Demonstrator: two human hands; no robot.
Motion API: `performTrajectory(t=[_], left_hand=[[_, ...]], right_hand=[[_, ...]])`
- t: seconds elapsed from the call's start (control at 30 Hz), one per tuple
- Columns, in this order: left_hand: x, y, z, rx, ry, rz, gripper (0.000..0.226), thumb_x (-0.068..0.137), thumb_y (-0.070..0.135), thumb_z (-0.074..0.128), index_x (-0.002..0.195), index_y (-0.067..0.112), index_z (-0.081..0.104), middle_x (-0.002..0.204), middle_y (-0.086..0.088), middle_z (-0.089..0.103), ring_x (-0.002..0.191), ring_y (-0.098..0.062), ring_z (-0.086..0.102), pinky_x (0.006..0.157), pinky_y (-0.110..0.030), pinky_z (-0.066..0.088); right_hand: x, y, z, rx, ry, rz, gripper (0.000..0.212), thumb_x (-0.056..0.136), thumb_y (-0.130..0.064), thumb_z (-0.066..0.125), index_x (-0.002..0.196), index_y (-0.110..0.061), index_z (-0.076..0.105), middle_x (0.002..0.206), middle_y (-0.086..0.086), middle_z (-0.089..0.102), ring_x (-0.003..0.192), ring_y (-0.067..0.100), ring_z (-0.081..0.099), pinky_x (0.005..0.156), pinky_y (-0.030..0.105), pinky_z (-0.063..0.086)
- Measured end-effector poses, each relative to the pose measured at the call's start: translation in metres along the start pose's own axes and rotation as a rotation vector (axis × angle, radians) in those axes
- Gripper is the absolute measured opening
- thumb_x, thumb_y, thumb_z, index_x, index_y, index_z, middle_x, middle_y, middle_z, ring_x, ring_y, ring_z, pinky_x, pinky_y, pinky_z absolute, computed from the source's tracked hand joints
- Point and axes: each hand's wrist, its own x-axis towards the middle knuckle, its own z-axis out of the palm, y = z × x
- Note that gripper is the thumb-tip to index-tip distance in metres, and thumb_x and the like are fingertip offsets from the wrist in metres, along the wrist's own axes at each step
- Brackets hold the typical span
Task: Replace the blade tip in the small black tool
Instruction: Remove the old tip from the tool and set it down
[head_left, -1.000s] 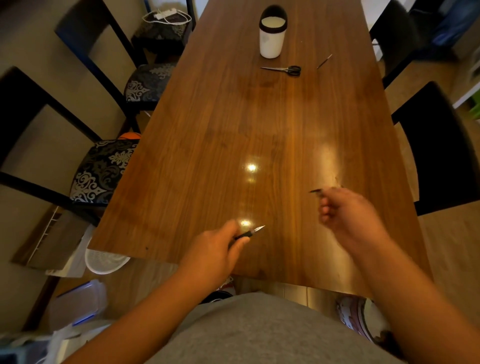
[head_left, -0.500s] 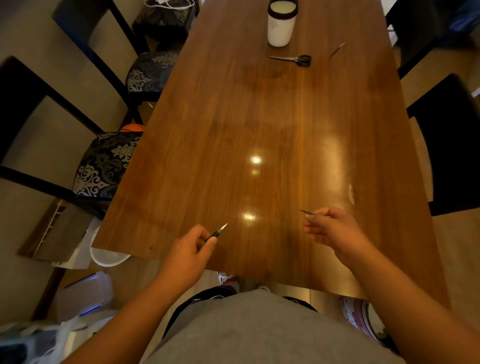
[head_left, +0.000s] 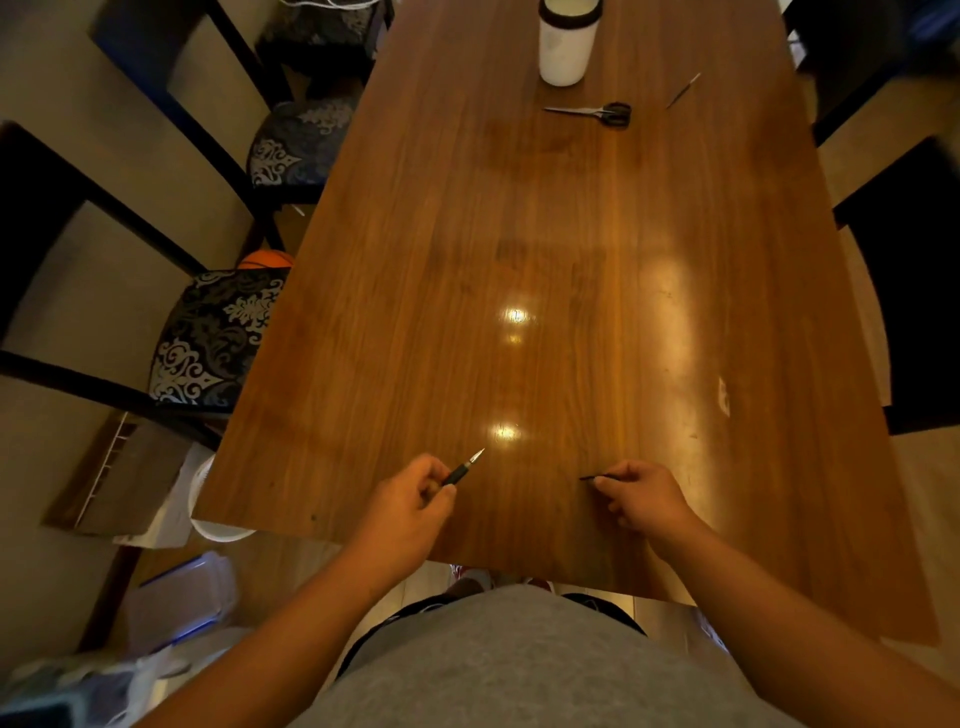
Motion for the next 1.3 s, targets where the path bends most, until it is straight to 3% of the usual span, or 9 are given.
performTrajectory(t=[0.17, 0.33, 0.47, 0.6, 0.73, 0.83, 1.07, 1.2, 1.3], left_hand=[[0.007, -0.002, -0.007, -0.015, -0.020, 0.004, 0.017, 0.092, 0.026, 0.056, 0.086, 0.041, 0.056, 0.077, -0.006, 0.063, 0.061, -0.020, 0.059, 0.054, -0.029, 0.045], [0.014, 0.002, -0.008, -0.018, -0.063, -0.003, 0.016, 0.092, 0.027, 0.056, 0.088, 0.042, 0.057, 0.081, -0.011, 0.066, 0.060, -0.012, 0.057, 0.055, -0.030, 0.046], [0.018, 0.013, -0.008, -0.051, -0.083, 0.054, 0.012, 0.093, 0.029, 0.056, 0.093, 0.041, 0.059, 0.081, -0.002, 0.068, 0.058, -0.012, 0.057, 0.053, -0.030, 0.045], [0.016, 0.032, -0.005, -0.068, -0.089, 0.158, 0.009, 0.093, 0.029, 0.057, 0.096, 0.037, 0.059, 0.084, 0.006, 0.068, 0.071, -0.020, 0.065, 0.058, -0.032, 0.050], [0.012, 0.049, -0.005, -0.083, -0.059, 0.264, 0.011, 0.091, 0.024, 0.061, 0.088, 0.034, 0.057, 0.077, 0.001, 0.068, 0.057, -0.007, 0.057, 0.053, -0.022, 0.043], [0.009, 0.057, -0.008, -0.094, -0.041, 0.300, 0.013, 0.090, 0.024, 0.063, 0.086, 0.033, 0.055, 0.076, -0.003, 0.066, 0.053, -0.003, 0.050, 0.050, -0.021, 0.039], [0.005, 0.062, -0.018, -0.127, -0.008, 0.312, 0.015, 0.079, 0.040, 0.065, 0.087, 0.033, 0.055, 0.069, 0.006, 0.064, 0.051, -0.003, 0.049, 0.049, -0.025, 0.039], [0.003, 0.065, -0.021, -0.145, -0.022, 0.292, 0.013, 0.081, 0.039, 0.064, 0.084, 0.029, 0.057, 0.074, 0.006, 0.073, 0.059, -0.016, 0.064, 0.055, -0.040, 0.050], [0.002, 0.069, -0.024, -0.156, -0.077, 0.284, 0.008, 0.085, 0.033, 0.062, 0.084, 0.026, 0.058, 0.076, 0.007, 0.075, 0.051, -0.008, 0.060, 0.049, -0.029, 0.046]], right_hand=[[-0.001, 0.000, 0.001, 0.070, 0.014, 0.021, 0.013, 0.086, -0.013, 0.069, 0.097, -0.013, 0.062, 0.081, 0.009, 0.066, 0.066, 0.018, 0.062, 0.051, 0.028, 0.050], [-0.010, 0.000, 0.001, 0.101, 0.052, 0.027, 0.026, 0.086, -0.011, 0.068, 0.109, -0.017, 0.056, 0.094, 0.011, 0.067, 0.070, 0.018, 0.063, 0.056, 0.028, 0.052], [-0.031, -0.013, 0.007, 0.124, 0.019, -0.037, 0.015, 0.086, -0.015, 0.069, 0.100, -0.017, 0.063, 0.092, 0.010, 0.068, 0.069, 0.016, 0.064, 0.054, 0.025, 0.049], [-0.067, -0.048, 0.025, 0.147, -0.133, -0.232, 0.004, 0.086, -0.024, 0.070, 0.089, -0.025, 0.071, 0.079, 0.000, 0.073, 0.062, 0.007, 0.068, 0.052, 0.018, 0.049], [-0.095, -0.087, 0.042, 0.298, -0.231, -0.390, 0.005, 0.086, -0.018, 0.069, 0.083, -0.019, 0.072, 0.068, 0.000, 0.071, 0.057, 0.010, 0.065, 0.049, 0.019, 0.048], [-0.105, -0.105, 0.046, 0.376, -0.215, -0.427, 0.007, 0.087, -0.013, 0.067, 0.083, -0.009, 0.071, 0.064, 0.005, 0.067, 0.053, 0.011, 0.061, 0.047, 0.021, 0.046], [-0.116, -0.118, 0.048, 0.399, -0.174, -0.473, 0.017, 0.088, -0.015, 0.066, 0.077, -0.002, 0.066, 0.061, 0.009, 0.066, 0.049, 0.013, 0.059, 0.044, 0.020, 0.045], [-0.119, -0.122, 0.048, 0.383, -0.162, -0.498, 0.019, 0.088, -0.014, 0.066, 0.072, -0.004, 0.064, 0.056, 0.003, 0.065, 0.045, 0.011, 0.056, 0.043, 0.019, 0.044], [-0.121, -0.124, 0.045, 0.362, -0.158, -0.507, 0.020, 0.087, -0.013, 0.067, 0.068, -0.008, 0.063, 0.053, 0.001, 0.063, 0.043, 0.010, 0.054, 0.042, 0.018, 0.042]])
